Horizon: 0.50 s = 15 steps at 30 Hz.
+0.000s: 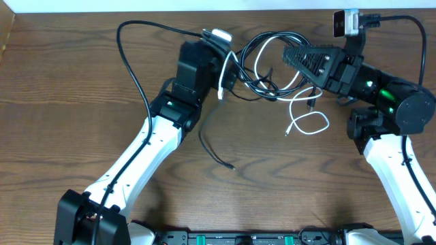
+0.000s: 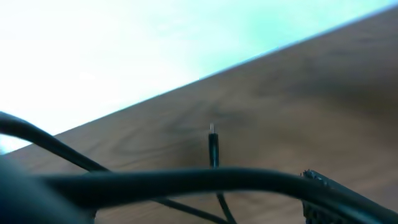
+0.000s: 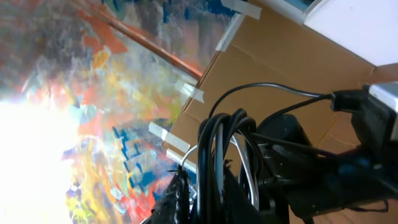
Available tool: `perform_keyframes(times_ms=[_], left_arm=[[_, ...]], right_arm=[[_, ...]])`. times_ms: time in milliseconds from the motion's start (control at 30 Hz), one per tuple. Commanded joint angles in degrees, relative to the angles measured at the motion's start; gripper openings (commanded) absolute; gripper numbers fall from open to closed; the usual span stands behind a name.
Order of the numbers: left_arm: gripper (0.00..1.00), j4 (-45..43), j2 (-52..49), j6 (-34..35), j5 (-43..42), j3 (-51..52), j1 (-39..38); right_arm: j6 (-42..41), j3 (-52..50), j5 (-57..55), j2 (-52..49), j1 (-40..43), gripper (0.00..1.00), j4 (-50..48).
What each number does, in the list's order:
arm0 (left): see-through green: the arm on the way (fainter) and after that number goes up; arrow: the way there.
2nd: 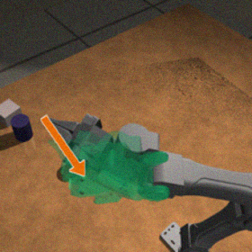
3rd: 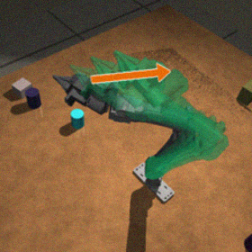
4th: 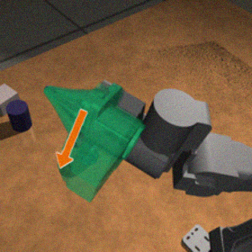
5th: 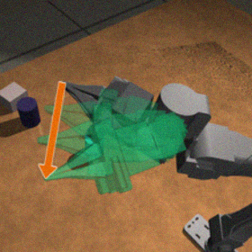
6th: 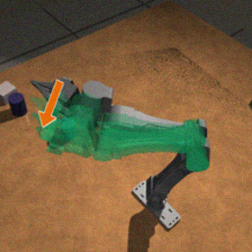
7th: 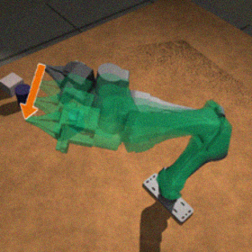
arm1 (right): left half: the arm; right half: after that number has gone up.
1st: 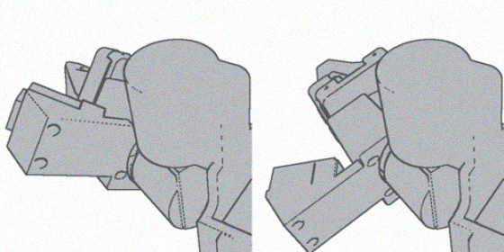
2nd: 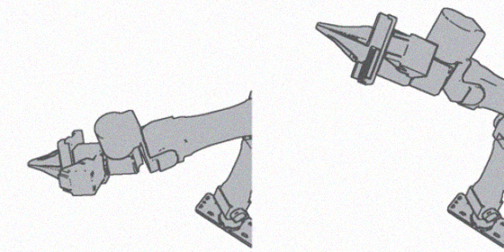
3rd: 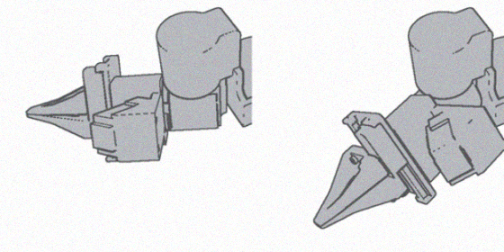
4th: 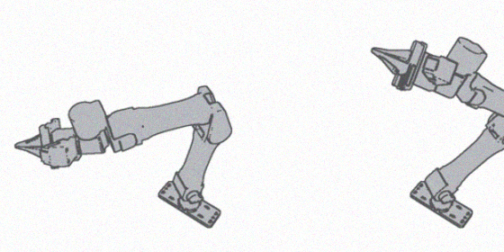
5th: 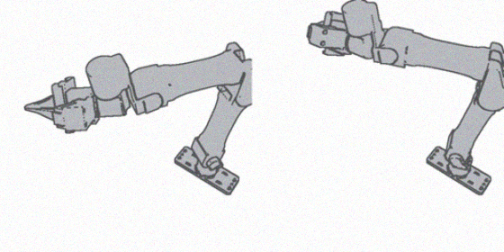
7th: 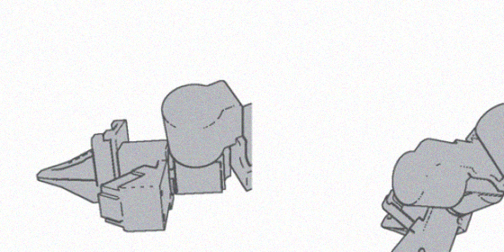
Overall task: Untangle cables
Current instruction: 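Pull the black cable far left with the left gripper, stretching it out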
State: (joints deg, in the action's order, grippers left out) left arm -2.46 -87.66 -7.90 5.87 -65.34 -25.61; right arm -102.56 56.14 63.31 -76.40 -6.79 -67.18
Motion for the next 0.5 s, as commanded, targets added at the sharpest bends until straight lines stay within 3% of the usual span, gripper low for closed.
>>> perform_keyframes(times_ms=[0, 200, 467], left_arm=[[1.0, -0.24, -0.11, 3.32, 18.23, -0.52, 0.17], [1.0, -0.22, -0.11, 5.42, 38.51, -0.52, 0.2], [0.98, -0.2, -0.09, 5.07, 55.54, -0.52, 2.03]], right_arm=[[-1.79, 0.79, 0.11, 1.18, -0.44, 0.01, -1.38], [-1.73, 0.79, 0.07, 1.18, -0.26, 0.01, -1.33], [-0.46, 0.79, 0.98, 1.14, 2.75, 0.01, -0.72]])
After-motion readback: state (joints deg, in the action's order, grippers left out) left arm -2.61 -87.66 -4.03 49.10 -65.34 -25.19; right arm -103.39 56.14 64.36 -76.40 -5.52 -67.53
